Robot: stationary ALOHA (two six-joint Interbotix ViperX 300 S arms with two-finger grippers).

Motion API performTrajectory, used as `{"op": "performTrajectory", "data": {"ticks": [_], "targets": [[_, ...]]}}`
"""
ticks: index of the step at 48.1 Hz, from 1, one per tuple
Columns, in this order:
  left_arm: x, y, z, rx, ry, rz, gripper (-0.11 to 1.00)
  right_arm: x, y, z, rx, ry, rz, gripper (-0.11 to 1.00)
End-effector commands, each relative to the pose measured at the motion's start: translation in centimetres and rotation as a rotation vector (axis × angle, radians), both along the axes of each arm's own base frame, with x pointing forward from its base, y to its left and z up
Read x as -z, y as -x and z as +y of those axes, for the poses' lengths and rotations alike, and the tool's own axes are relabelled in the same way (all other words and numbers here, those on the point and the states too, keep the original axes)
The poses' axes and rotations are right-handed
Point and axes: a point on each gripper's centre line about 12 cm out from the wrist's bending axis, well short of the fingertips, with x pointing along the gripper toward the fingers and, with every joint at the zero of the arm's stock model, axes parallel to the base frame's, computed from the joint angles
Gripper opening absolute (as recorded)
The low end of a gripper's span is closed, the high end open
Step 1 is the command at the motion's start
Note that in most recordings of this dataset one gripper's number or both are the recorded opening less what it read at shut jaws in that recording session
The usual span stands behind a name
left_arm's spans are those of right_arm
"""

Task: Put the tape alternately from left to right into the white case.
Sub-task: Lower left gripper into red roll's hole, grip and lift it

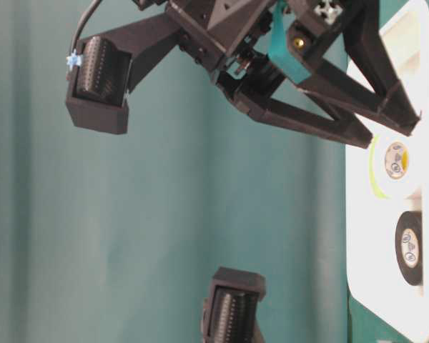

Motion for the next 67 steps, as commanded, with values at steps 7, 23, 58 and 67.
{"op": "performTrajectory", "data": {"ticks": [7,23,58,67], "targets": [[0.6,-0.1,0.8,-0.024,-0.003,0.012,0.94,-0.8,-0.2,0.2,-0.008,-0.004,-0.026,0.71],[1.0,-0.4,1.1,-0.035,-0.002,0.009,0.93,-0.9,-0.2,0.2,-0.008,-0.005,-0.029,0.71],[0.2,-1.1,1.0,-0.031,-0.001,-0.016,-0.04,-0.8,-0.2,0.2,-0.009,-0.003,-0.026,0.71],[-0.1,-1.3,0.9,-0.029,0.000,-0.022,-0.04,-0.8,-0.2,0.2,-0.009,-0.003,-0.026,0.71]]}}
